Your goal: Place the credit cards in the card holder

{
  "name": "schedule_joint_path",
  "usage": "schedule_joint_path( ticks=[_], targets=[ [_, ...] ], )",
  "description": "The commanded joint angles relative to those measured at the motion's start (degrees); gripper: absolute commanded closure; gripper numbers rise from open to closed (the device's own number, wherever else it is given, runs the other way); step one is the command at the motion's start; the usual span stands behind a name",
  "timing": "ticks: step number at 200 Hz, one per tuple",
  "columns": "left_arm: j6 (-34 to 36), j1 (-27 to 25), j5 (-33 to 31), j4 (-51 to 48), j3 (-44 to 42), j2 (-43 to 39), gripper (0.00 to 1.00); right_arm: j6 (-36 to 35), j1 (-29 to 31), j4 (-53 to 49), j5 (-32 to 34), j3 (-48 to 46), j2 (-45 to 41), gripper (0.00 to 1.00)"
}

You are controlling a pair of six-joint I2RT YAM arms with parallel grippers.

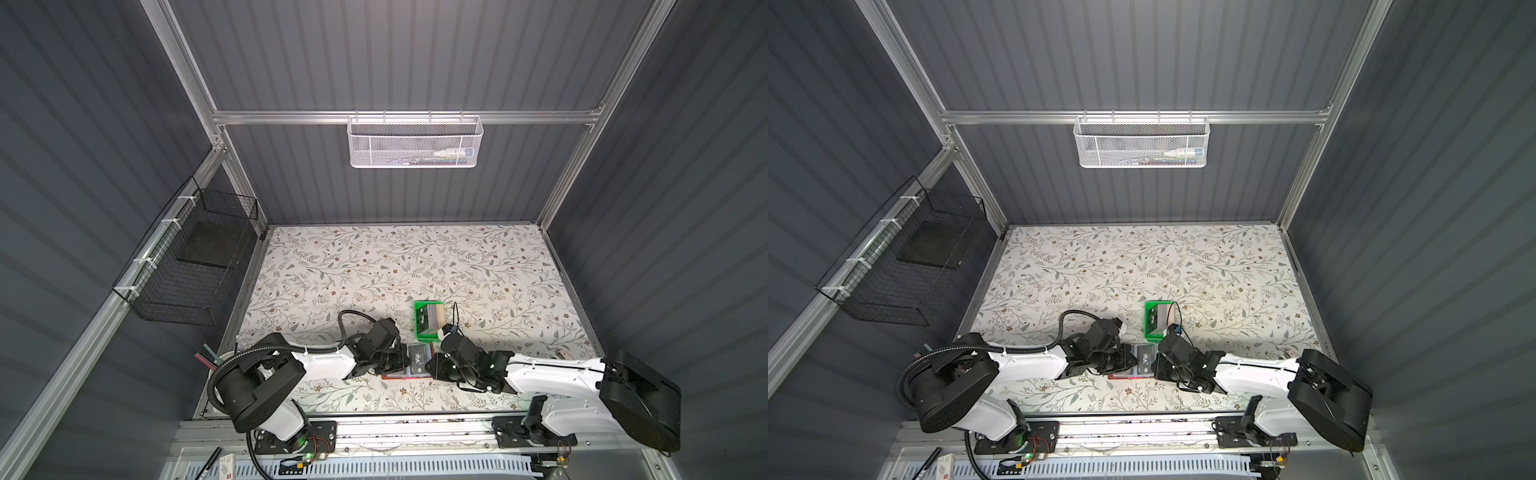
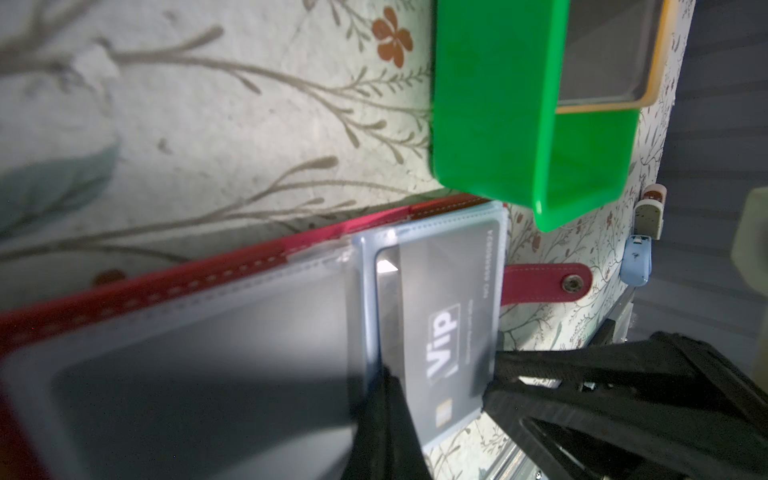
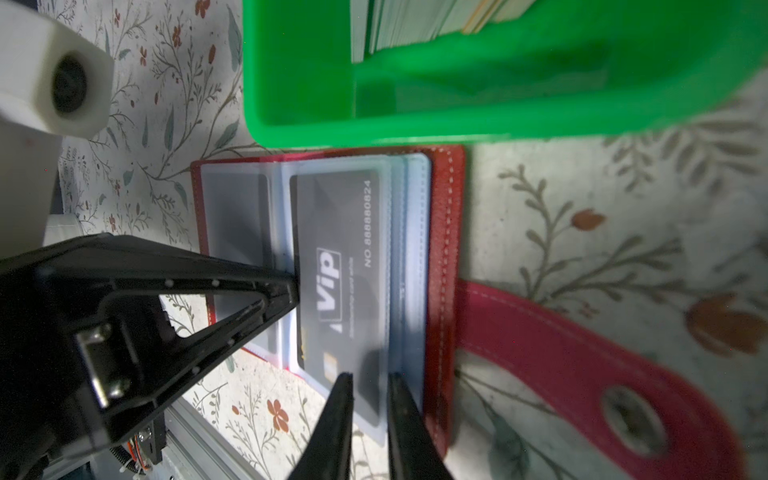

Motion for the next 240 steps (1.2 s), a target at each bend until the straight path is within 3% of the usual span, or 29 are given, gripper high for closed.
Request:
schedule_joint_path(
  ticks=[1, 82, 240],
  targets=[
    [-0.3, -0.3, -0.2, -2.1, -2.1, 0.1, 0.97, -0.8, -0.2, 0.8, 0.5, -0.6, -1.8, 0.81],
    [-2.5, 0.2, 0.8, 0.3, -3.9, -3.6, 0.9, -3.6, 0.0, -1.5, 1.0, 2.7, -2.5, 0.81],
    [-3.9, 8.8, 2.8, -4.7, -10.4, -21.9, 0.88, -6.8, 2.4, -5.2, 0.8, 13.8, 5.1, 0.71]
  ],
)
